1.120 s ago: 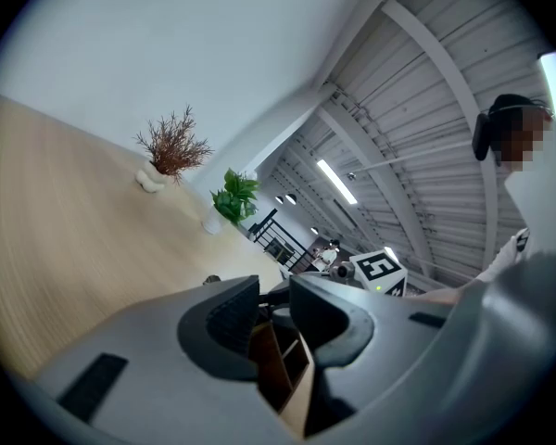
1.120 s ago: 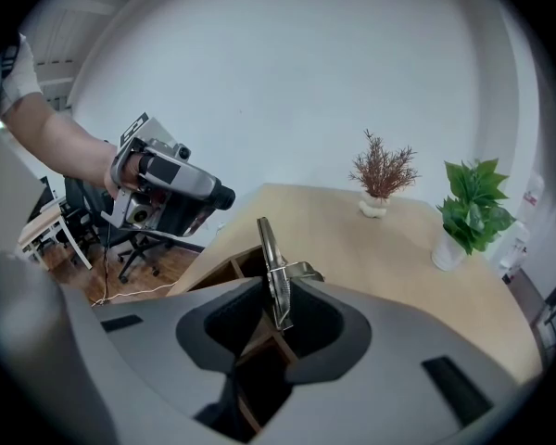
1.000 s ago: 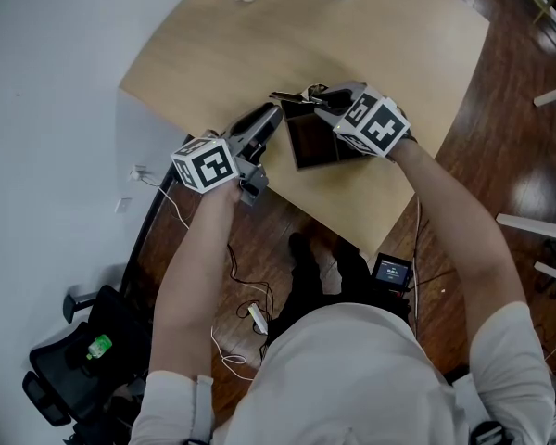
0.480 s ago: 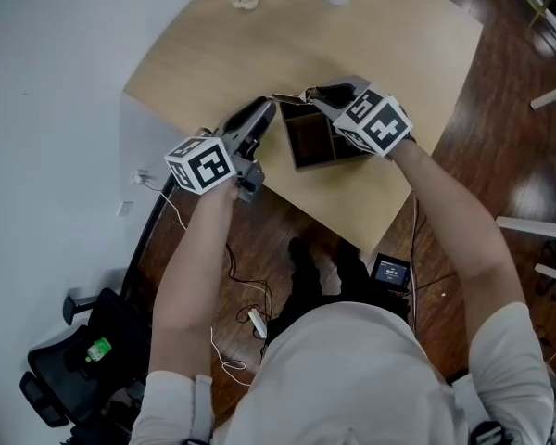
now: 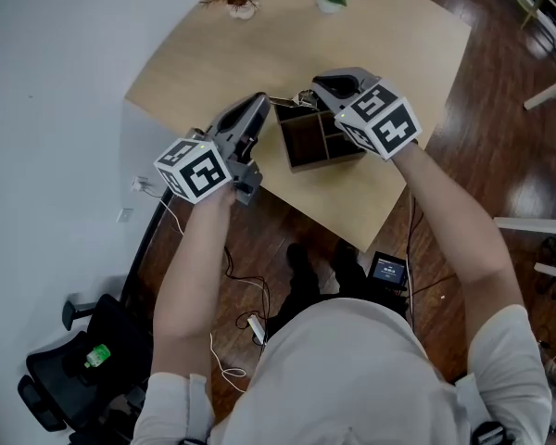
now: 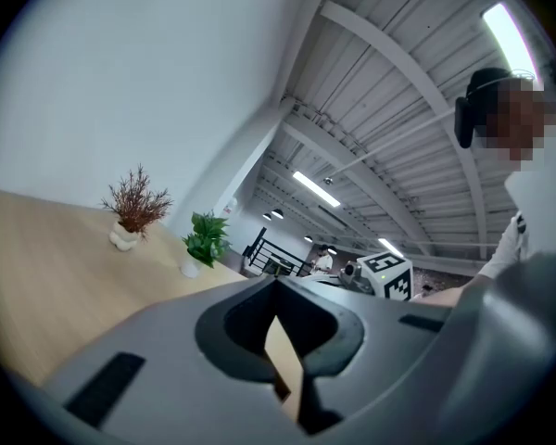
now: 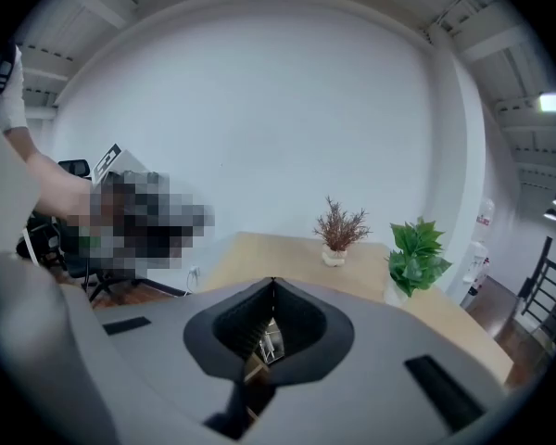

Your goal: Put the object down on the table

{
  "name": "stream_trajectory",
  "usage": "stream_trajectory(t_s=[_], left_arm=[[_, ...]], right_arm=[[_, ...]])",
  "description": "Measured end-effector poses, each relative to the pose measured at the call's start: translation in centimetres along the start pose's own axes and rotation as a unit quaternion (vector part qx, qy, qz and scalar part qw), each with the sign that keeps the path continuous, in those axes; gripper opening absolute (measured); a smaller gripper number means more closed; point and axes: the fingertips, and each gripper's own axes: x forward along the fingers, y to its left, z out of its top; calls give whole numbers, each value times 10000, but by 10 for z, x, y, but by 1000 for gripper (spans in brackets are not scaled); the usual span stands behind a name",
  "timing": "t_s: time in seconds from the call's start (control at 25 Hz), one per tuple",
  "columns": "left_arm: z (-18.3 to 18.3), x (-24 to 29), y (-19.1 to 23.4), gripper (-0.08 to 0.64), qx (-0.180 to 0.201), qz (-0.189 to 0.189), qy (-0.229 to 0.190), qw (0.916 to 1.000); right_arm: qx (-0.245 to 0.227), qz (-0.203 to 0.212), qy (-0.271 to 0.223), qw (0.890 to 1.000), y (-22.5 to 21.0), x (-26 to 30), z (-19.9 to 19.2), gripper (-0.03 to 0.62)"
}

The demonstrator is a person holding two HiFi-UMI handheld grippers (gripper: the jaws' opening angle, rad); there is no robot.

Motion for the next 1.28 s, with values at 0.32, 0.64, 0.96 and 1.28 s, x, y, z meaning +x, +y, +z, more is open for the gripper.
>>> stream_trajectory(t_s=[0.32, 0.64, 0.96, 1.28], left_arm=[[14, -11, -38, 0, 279, -56, 17, 9996], [25, -22, -83, 0, 719, -228, 43, 9971], [17, -43, -122, 0, 960, -329, 23, 9948], [2, -65, -147, 0, 1078, -348, 53, 9935]], right_arm=[[156, -190, -330, 9992, 0, -37, 21, 3], [251, -405, -707, 9964, 6, -89, 41, 3], [371, -600, -991, 9926, 15, -141, 48, 3], [496, -763, -1060, 9902, 39, -186, 31, 3]])
